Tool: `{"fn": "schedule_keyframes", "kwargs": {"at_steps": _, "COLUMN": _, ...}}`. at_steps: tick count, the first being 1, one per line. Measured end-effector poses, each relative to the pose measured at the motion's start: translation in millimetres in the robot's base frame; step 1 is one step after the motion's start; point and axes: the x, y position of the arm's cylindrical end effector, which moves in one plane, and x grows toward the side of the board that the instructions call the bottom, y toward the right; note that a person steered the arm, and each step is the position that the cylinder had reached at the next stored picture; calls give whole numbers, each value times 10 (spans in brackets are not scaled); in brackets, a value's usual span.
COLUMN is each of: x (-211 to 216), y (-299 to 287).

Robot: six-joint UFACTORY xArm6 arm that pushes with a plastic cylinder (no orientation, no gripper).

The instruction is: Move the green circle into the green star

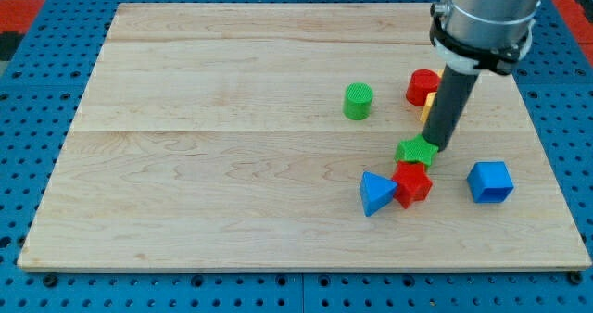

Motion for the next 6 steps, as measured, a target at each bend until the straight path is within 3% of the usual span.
{"fn": "schedule_keyframes", "kwargs": {"at_steps": 2, "x": 638, "y": 104}}
{"fn": "schedule_keyframes", "kwargs": {"at_steps": 3, "x": 854, "y": -248}}
{"fn": "schedule_keyframes", "kwargs": {"at_steps": 4, "x": 580, "y": -735}}
{"fn": "schedule_keyframes", "kwargs": {"at_steps": 5, "x": 256, "y": -835}}
{"fn": "schedule_keyframes", "kwargs": {"at_steps": 6, "x": 206, "y": -853}}
